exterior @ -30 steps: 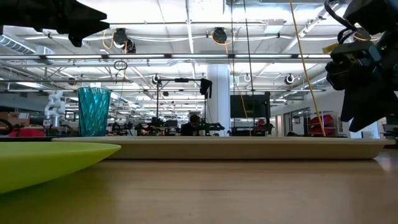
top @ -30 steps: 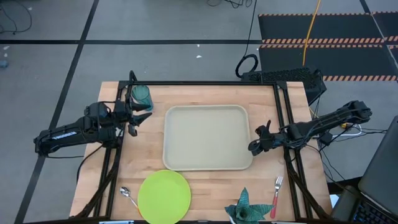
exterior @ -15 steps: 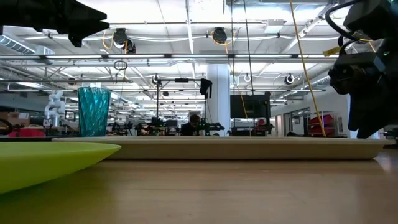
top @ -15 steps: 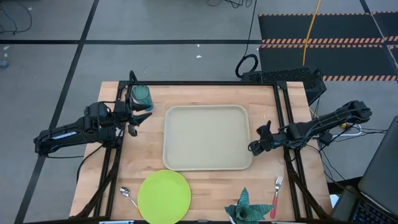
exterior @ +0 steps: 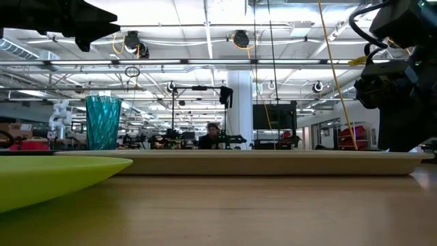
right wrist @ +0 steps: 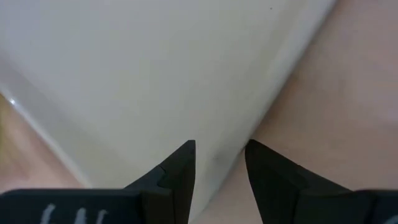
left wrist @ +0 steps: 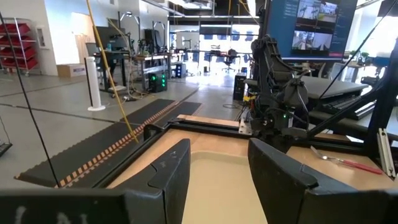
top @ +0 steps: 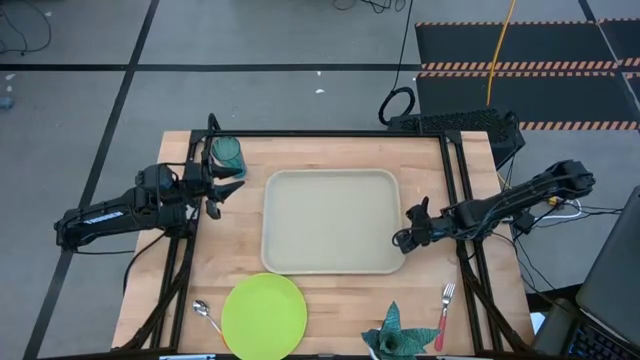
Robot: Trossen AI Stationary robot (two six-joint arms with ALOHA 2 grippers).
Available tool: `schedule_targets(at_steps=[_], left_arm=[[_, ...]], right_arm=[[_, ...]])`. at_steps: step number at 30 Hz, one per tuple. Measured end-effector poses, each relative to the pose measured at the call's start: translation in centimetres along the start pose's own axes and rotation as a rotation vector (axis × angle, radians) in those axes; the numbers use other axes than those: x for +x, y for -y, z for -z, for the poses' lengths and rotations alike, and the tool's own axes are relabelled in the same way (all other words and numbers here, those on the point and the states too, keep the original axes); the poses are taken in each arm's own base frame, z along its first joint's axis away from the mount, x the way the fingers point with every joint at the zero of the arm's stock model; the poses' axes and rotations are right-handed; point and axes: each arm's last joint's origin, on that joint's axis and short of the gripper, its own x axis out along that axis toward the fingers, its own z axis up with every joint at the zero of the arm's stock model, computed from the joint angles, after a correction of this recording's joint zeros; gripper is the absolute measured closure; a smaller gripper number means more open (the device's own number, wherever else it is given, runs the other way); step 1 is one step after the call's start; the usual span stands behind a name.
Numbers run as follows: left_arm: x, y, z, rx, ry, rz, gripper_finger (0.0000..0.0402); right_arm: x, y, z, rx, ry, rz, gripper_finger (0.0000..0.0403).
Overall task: Pick and place plate/cup/fork/spoon on tray
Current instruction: Prepare the light brown serving tray, then put the blue glass on the top right of the light brown serving tray
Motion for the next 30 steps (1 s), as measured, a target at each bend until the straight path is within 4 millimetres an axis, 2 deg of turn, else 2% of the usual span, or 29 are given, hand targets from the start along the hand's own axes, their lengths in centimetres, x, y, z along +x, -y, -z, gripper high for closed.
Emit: schedule_targets(at_steps=[17, 30], left_arm=[[0.0, 0.0, 0.0, -0.001, 0.0, 0.0, 0.0236], [0.0, 0.0, 0.0, 0.0, 0.0, 0.0, 0.0236]], right_arm=[[-0.1, 0.0, 0.1, 0.006, -0.027, -0.009, 0.0273], [-2.0, 0.3, -0.1, 0.014, -0.01, -0.093, 0.0273]])
